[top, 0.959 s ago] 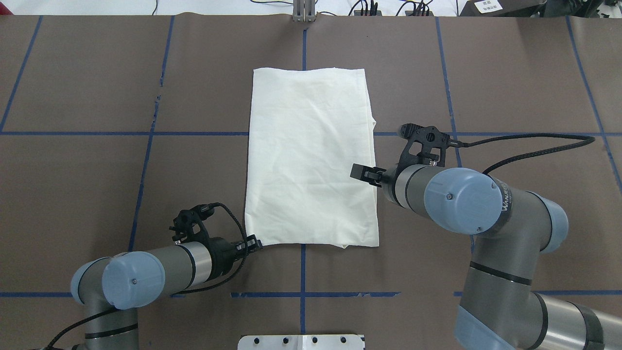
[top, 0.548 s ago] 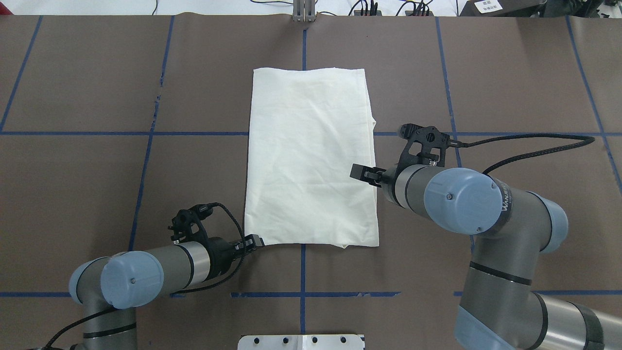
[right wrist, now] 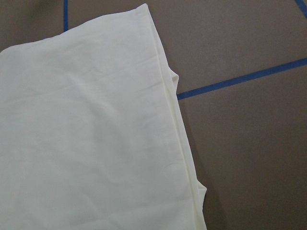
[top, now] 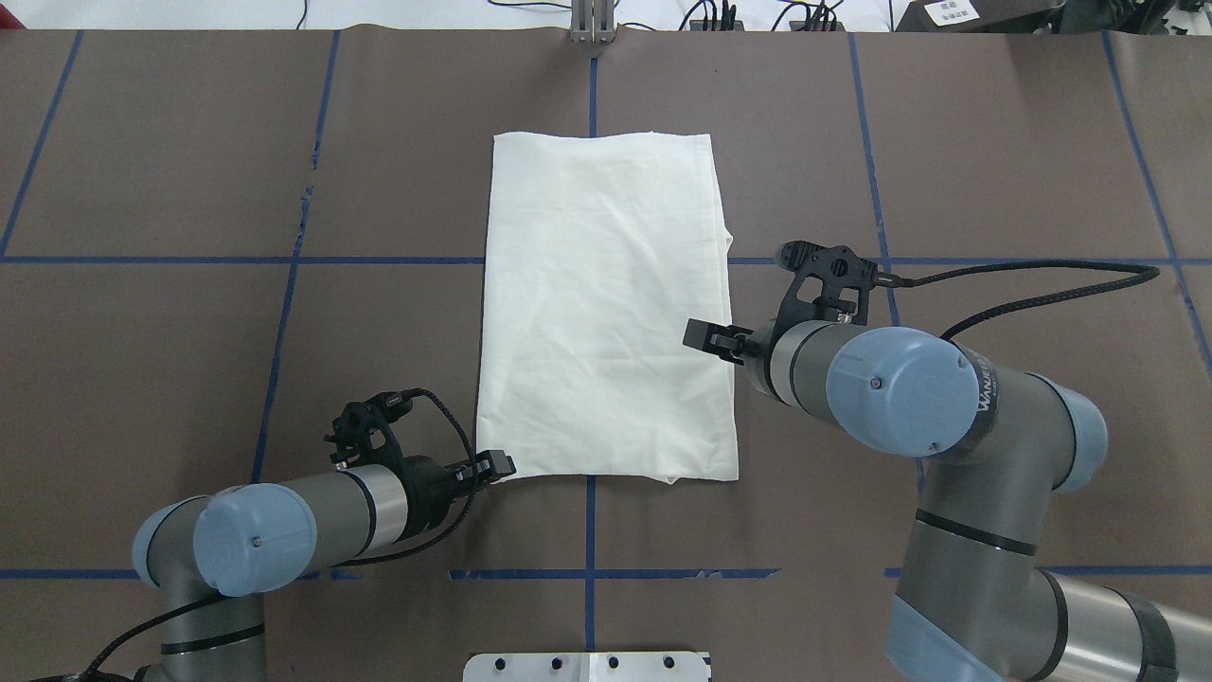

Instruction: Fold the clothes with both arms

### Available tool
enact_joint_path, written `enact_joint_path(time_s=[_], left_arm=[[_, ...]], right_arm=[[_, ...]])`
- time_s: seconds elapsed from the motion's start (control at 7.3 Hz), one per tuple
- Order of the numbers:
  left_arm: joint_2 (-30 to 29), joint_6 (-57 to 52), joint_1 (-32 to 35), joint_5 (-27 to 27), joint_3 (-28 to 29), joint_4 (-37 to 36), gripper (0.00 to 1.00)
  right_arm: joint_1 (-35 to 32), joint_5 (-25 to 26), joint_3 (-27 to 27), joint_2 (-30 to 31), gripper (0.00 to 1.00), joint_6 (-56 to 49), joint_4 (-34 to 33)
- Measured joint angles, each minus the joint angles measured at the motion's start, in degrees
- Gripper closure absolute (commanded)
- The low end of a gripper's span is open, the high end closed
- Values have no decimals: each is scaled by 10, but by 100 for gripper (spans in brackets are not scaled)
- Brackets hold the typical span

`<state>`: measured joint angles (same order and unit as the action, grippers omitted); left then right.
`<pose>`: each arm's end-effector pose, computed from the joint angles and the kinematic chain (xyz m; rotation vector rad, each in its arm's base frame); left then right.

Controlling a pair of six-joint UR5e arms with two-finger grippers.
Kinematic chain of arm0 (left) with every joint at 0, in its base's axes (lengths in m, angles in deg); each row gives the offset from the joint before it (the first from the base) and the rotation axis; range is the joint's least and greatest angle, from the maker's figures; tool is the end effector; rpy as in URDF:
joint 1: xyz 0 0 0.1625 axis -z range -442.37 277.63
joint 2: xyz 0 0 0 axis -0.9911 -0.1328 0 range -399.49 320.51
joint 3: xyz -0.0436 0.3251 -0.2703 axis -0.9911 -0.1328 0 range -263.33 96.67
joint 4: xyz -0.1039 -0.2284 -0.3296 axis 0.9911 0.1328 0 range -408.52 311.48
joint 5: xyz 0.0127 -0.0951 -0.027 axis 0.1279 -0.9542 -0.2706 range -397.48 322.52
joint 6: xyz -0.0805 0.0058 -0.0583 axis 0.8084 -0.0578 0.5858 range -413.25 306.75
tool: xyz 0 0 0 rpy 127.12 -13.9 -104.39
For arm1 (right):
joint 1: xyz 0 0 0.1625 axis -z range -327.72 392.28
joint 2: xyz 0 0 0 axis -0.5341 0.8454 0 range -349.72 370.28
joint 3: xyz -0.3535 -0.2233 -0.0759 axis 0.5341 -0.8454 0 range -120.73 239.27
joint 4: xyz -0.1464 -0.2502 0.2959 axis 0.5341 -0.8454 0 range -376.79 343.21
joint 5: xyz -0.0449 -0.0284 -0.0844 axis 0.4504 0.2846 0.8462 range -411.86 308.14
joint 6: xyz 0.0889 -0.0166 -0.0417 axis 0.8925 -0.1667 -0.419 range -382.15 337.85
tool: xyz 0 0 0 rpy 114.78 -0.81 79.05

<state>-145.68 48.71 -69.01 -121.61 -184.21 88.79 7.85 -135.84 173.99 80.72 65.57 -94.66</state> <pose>0.5408 -0.2760 0.3229 0.1045 1.3084 -0.4438 -0.4510 -0.3628 0.2608 0.3235 -0.9418 0.4061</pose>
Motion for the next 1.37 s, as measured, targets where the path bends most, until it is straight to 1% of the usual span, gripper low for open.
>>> enact_joint_path(time_s=[0.55,0.69,0.82,0.96,1.1,1.37], left_arm=[[0,-1,3,1,2,-1,54],[0,-1,4,1,3,-1,59],[0,-1,4,1,4,-1,67],[0,-1,4,1,5,-1,93],[-1,-1,4,1,6,-1,100],[-1,-1,4,0,6,-1,100]], right_arm=[[0,0,0,0,0,0,0],[0,0,0,0,0,0,0],[0,0,0,0,0,0,0],[0,0,0,0,0,0,0],[0,1,-1,0,0,0,0],[5,4,-3,-1,5,30,-2]])
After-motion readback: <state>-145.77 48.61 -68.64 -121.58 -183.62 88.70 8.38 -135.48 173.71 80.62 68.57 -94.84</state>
